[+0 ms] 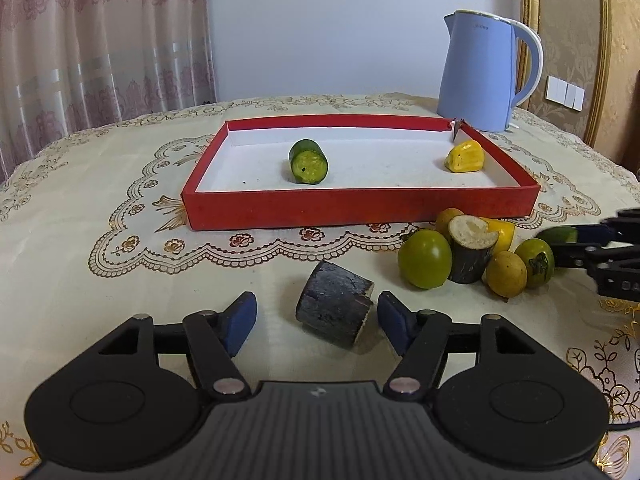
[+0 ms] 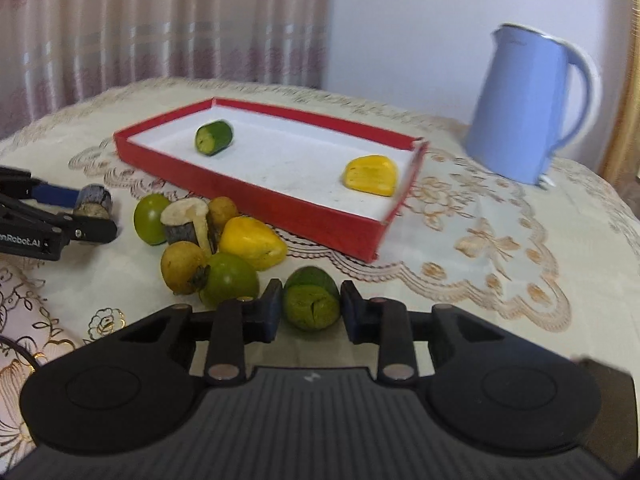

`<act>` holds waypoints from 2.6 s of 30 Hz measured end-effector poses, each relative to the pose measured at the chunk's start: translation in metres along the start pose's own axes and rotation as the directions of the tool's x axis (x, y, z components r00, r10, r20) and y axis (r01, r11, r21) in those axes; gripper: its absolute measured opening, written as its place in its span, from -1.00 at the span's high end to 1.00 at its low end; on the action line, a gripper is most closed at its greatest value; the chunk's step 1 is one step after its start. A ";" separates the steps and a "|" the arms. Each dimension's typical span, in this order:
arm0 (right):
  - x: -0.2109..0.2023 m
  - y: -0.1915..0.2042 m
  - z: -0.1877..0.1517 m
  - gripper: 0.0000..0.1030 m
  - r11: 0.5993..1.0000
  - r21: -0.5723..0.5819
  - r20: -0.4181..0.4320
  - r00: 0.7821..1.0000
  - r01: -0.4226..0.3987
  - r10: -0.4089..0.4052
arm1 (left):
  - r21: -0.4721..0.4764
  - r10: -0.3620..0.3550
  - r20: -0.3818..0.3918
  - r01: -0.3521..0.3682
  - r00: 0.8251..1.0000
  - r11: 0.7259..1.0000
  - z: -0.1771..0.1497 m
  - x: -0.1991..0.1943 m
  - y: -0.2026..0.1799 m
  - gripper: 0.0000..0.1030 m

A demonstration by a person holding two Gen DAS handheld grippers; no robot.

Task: Organize fruits
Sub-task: 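Lift the eggplant slice with the left gripper while the right gripper grasps the cucumber chunk, then place the eggplant slice in the tray and open the left gripper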

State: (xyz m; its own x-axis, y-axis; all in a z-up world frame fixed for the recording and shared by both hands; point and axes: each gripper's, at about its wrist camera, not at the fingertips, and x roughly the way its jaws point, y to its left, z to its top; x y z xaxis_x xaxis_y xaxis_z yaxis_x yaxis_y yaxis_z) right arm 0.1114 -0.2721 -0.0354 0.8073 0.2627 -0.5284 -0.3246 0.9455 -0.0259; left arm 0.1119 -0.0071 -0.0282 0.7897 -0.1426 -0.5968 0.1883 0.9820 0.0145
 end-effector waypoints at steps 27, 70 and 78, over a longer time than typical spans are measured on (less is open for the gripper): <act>-0.011 -0.006 -0.008 0.43 0.997 0.073 0.057 0.998 0.031 -0.036 | 0.084 0.007 0.168 -0.022 0.986 0.996 0.054 -0.024 -0.013 0.34; -0.035 0.011 -0.003 0.43 0.996 0.093 0.143 0.989 0.007 -0.020 | 0.158 0.198 0.074 -0.207 0.977 0.966 0.123 0.089 -0.054 -0.45; -0.027 0.012 0.012 0.43 0.997 0.076 0.155 0.988 -0.006 -0.006 | -0.129 0.254 0.056 -0.245 0.966 0.961 0.075 0.024 0.003 -0.46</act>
State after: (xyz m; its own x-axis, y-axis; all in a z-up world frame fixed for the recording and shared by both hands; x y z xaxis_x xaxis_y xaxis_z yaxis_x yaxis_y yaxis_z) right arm 0.0915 -0.2658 -0.0116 0.8761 0.2834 -0.3901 -0.2909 0.9559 0.0413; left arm 0.1756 -0.0172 0.0179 0.8432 0.1049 -0.5273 -0.0883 0.9945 0.0566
